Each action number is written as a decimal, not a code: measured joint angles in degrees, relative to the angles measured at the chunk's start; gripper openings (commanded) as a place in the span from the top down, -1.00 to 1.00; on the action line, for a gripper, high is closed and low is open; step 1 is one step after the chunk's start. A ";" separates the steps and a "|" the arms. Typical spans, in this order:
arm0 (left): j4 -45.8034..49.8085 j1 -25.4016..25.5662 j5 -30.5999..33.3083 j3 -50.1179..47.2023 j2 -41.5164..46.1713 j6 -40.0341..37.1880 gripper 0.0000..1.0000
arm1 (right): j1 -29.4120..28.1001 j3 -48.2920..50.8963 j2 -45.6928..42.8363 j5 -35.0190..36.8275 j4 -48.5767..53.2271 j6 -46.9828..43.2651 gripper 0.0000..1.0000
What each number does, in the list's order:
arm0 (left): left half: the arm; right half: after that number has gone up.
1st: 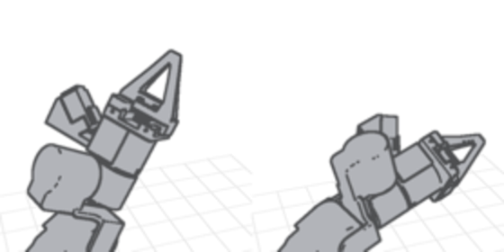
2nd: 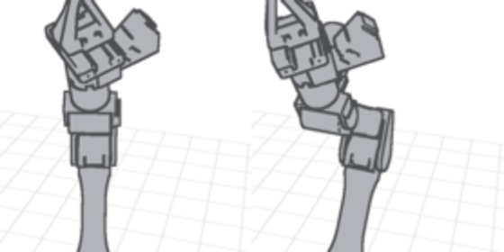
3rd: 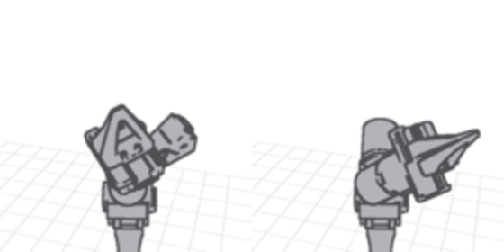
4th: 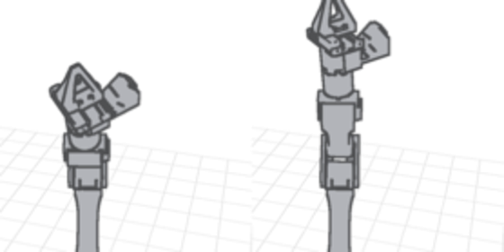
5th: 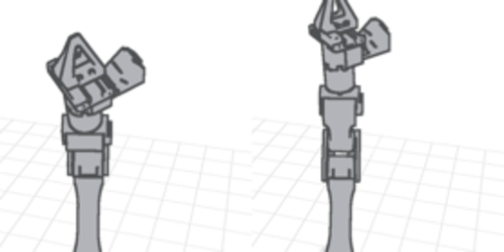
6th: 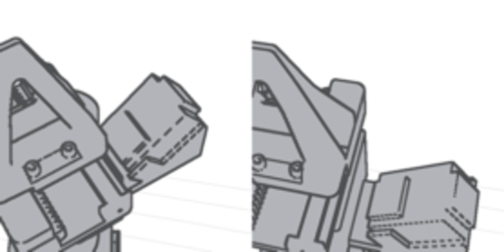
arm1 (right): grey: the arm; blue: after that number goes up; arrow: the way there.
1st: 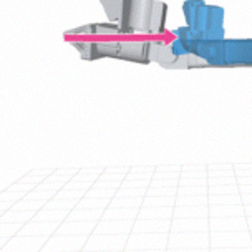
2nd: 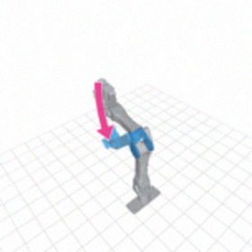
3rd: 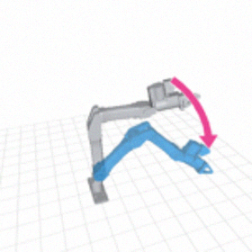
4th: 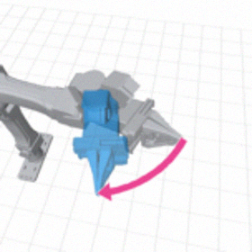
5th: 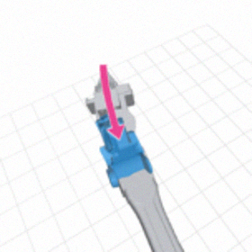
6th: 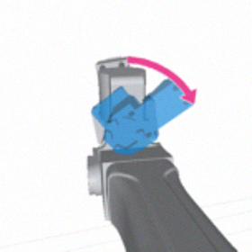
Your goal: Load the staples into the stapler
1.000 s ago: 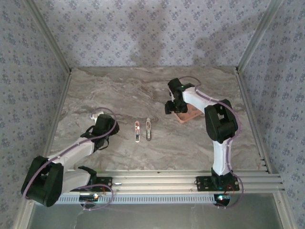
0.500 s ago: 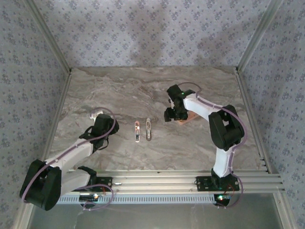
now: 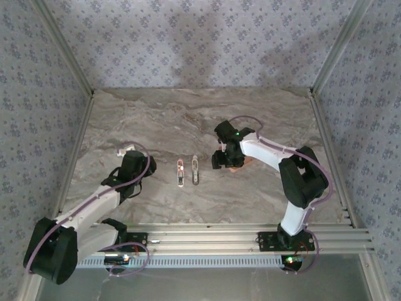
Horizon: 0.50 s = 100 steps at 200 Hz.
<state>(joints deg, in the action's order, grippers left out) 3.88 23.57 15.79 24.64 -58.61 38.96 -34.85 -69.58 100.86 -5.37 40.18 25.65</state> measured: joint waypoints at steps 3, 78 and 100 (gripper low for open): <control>-0.02 0.00 -0.02 -0.07 0.09 0.00 -0.40 | -0.24 0.26 -0.17 0.00 -0.15 0.28 -0.27; 0.83 0.00 -0.85 -0.85 3.10 -0.22 -0.40 | -5.53 6.73 -4.92 0.04 -1.79 5.84 -0.27; 0.85 0.00 -1.05 -1.11 4.22 -0.42 -0.40 | -7.65 7.80 -6.10 0.02 -2.34 7.72 -0.27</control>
<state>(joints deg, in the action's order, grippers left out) 4.73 23.57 14.74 23.53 -54.39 38.54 -42.50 -61.78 94.76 -5.34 37.85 33.36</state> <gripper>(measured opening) 0.699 0.634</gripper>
